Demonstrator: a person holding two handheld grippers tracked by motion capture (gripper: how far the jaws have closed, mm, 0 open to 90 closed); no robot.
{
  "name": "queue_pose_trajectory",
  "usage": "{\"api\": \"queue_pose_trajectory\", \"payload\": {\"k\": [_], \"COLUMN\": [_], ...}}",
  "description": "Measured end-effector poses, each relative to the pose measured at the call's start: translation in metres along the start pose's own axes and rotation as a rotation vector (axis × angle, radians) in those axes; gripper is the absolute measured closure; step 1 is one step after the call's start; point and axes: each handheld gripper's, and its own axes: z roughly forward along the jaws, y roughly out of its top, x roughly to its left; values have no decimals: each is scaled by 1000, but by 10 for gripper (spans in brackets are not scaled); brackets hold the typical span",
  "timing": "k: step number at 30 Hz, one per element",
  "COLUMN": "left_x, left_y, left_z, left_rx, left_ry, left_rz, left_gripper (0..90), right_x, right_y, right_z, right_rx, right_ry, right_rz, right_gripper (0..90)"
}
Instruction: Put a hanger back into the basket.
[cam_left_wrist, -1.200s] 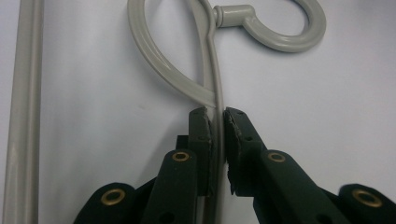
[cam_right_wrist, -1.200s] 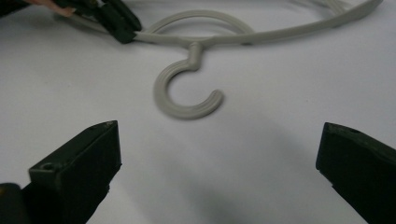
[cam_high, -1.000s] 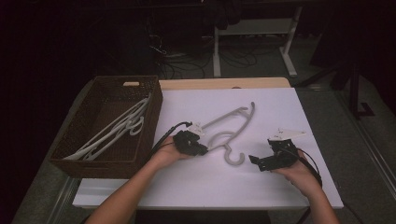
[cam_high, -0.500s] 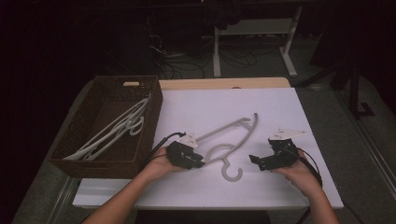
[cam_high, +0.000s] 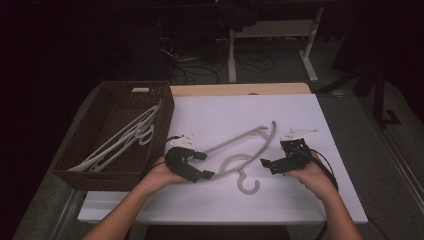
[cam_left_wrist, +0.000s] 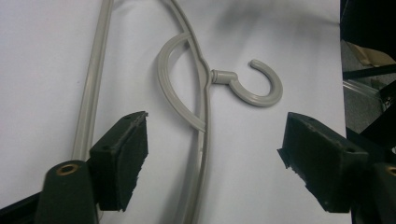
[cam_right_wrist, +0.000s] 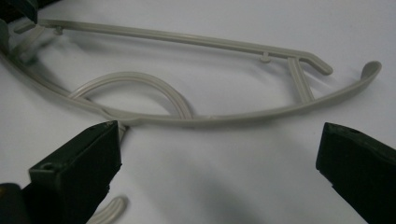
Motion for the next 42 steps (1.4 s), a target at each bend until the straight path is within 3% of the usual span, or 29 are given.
{"api": "queue_pose_trajectory", "payload": {"k": [8,12,24,33,37,42], "left_x": [-5,-6,-9,-11,-11,-11], "left_y": [0,0,0,1,1,1], "left_z": [-1,2,5,6,5,4], "left_rx": [-5,-4,0,0,2,-3], "left_ry": [10,12,5,7,5,9], "left_rz": [6,6,26,30,29,28], "left_gripper": [153,143,143,143,143,143], "right_x": [-8,-13,-30,-46,-51,-56], "right_y": [21,33,73,88,90,87], "right_z": [11,16,39,66,75,86], "right_rx": [22,31,71,125,145,177], "right_ry": [6,4,-8,-22,-49,-69], "right_rz": [21,21,26,35,41,42], "right_gripper": [0,56,400,725,857,889]}}
